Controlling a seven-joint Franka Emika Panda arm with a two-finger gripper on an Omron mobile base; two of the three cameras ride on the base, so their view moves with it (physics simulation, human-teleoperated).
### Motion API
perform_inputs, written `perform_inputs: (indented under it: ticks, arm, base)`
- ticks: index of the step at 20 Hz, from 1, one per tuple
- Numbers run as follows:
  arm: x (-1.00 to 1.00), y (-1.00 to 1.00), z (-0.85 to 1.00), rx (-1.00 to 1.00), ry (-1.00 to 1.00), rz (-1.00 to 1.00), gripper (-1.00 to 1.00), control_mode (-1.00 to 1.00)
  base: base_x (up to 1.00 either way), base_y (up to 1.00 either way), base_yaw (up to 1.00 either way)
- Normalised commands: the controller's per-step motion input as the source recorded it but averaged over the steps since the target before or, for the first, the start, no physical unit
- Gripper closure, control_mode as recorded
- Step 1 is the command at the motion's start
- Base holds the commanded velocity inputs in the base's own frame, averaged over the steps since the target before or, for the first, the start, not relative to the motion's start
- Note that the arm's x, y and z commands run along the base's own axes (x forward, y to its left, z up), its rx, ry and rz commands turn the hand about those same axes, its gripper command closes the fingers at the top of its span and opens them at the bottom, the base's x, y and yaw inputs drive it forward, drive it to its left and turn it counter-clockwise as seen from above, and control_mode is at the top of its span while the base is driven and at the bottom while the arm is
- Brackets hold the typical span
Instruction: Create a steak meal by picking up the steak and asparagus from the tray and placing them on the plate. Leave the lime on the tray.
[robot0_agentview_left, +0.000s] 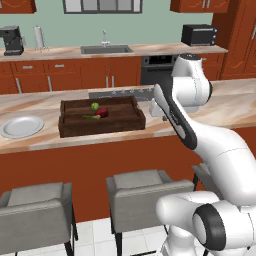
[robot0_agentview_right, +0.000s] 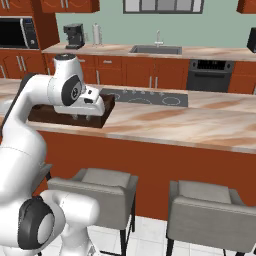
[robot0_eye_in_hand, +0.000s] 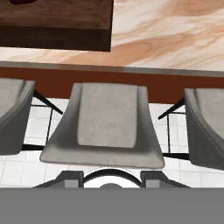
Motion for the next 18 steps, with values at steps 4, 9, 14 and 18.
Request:
perform_inputs:
  ticks: [4, 9, 14, 18]
  arm:
    - [-0.37, -0.01, -0.02, 0.00, 0.00, 0.00, -1.00, -1.00]
    - [-0.45, 0.00, -0.18, 0.00, 0.00, 0.00, -1.00, -1.00]
    - [-0.10, -0.01, -0.13, 0.00, 0.00, 0.00, -1.00, -1.00]
    - [0.00, 0.00, 0.00, 0.00, 0.00, 0.00, -1.00, -1.00]
  base:
    - [0.00, 0.00, 0.00]
    - [0.00, 0.00, 0.00]
    - [0.00, 0.00, 0.00]
    - [0.00, 0.00, 0.00]
